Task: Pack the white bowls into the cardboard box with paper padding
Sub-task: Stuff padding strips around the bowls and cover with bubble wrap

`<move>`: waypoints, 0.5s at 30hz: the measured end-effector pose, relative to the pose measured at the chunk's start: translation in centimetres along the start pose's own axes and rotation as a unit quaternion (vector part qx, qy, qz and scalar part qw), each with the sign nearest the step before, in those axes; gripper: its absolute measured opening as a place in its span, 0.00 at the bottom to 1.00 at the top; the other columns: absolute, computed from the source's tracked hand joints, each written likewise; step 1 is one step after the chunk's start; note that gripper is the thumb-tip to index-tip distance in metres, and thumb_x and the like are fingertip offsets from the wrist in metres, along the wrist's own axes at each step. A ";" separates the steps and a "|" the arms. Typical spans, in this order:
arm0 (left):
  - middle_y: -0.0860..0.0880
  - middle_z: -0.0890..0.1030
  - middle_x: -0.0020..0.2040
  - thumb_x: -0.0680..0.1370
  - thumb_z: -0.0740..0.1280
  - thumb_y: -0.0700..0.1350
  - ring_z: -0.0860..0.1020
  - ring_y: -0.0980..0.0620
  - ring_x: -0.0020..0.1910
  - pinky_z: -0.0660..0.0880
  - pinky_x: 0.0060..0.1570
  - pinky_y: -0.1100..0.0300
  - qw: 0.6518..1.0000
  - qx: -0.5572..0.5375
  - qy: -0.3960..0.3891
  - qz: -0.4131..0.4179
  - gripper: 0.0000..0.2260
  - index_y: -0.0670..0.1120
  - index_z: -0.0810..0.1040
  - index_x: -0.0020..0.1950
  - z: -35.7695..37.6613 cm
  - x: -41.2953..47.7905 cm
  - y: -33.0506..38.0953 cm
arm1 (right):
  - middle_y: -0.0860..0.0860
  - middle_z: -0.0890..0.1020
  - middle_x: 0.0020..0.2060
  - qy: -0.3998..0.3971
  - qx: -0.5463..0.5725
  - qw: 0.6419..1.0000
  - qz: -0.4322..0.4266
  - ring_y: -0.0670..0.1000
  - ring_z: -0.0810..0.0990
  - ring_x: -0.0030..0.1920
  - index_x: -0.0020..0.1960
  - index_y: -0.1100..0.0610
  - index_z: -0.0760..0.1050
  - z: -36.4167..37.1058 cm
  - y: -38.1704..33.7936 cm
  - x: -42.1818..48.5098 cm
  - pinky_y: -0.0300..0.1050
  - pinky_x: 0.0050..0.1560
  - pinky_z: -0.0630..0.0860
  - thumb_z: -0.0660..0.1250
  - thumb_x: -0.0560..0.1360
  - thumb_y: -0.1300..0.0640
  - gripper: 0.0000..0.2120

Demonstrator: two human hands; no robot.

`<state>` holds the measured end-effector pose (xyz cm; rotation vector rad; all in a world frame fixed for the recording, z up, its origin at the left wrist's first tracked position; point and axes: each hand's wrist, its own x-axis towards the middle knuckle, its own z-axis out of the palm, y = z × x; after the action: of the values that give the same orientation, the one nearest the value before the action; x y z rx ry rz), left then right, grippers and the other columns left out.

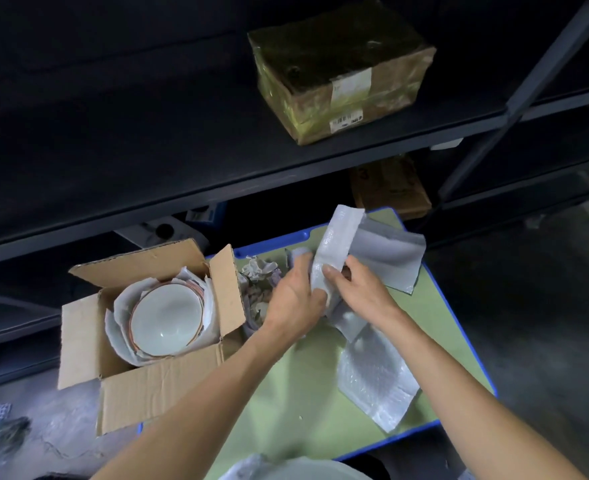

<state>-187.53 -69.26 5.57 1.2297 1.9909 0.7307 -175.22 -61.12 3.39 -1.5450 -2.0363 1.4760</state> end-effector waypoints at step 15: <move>0.53 0.78 0.40 0.83 0.57 0.50 0.76 0.54 0.37 0.70 0.32 0.64 0.998 -0.037 0.042 -0.002 0.09 0.49 0.74 0.50 -3.3 -4.4 0.6 | 0.57 0.83 0.43 -0.048 0.156 0.985 -0.064 0.56 0.84 0.46 0.58 0.51 0.70 0.3 -3.5 -4.5 0.55 0.44 0.82 0.69 0.77 0.51 0.13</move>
<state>-188.36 -73.42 9.18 1.1697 2.0139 0.8591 -175.63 -64.83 7.68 -1.2210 -1.8058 1.7478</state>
